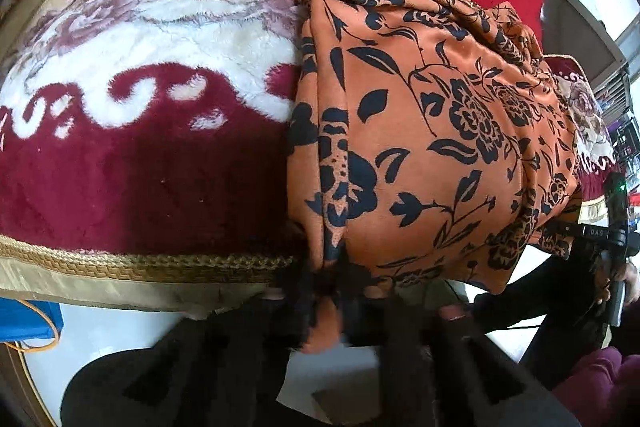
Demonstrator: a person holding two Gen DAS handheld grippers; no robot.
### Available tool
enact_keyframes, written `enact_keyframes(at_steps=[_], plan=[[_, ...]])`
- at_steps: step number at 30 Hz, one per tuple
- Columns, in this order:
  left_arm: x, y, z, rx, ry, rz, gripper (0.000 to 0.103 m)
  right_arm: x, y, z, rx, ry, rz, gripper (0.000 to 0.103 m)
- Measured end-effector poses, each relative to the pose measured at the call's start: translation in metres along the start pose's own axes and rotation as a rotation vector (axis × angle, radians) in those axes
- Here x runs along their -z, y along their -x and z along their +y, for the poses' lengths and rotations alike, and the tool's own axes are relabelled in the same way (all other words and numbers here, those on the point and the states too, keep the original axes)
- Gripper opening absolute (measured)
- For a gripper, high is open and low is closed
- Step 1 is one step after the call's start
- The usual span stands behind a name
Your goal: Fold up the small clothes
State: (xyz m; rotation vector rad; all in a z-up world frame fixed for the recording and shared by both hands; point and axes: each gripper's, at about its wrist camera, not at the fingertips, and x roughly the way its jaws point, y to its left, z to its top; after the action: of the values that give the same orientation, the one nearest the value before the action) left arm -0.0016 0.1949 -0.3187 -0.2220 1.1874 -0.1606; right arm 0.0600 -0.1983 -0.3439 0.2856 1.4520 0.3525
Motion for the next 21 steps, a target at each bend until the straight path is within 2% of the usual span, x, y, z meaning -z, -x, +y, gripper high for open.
enact_keyframes(at_steps=[1, 2, 4, 7, 11, 14, 17, 21], plan=[[0.000, 0.002, -0.001, 0.015, -0.013, -0.003, 0.007, 0.000, 0.010, 0.004, -0.065, 0.022, 0.004, 0.014], [0.001, 0.006, -0.002, 0.036, -0.027, -0.007, 0.006, 0.000, 0.018, 0.007, -0.102, 0.032, 0.001, 0.009], [-0.006, 0.019, -0.001, 0.096, -0.024, -0.023, 0.006, -0.005, 0.042, 0.016, -0.136, 0.071, -0.021, 0.009], [-0.018, 0.047, 0.003, 0.216, 0.018, -0.077, 0.006, -0.022, 0.086, 0.025, -0.286, 0.087, -0.096, 0.009], [-0.051, 0.085, 0.010, 0.306, 0.045, -0.160, 0.006, -0.057, 0.130, 0.032, -0.393, 0.082, -0.216, 0.009], [-0.092, 0.106, 0.021, 0.350, 0.072, -0.212, 0.006, -0.094, 0.152, 0.041, -0.416, 0.063, -0.305, 0.009], [-0.142, 0.112, 0.035, 0.363, 0.111, -0.235, 0.006, -0.149, 0.169, 0.043, -0.411, 0.006, -0.398, 0.009], [-0.225, 0.086, 0.058, 0.350, 0.204, -0.222, 0.006, -0.217, 0.164, 0.031, -0.391, -0.112, -0.469, 0.009]])
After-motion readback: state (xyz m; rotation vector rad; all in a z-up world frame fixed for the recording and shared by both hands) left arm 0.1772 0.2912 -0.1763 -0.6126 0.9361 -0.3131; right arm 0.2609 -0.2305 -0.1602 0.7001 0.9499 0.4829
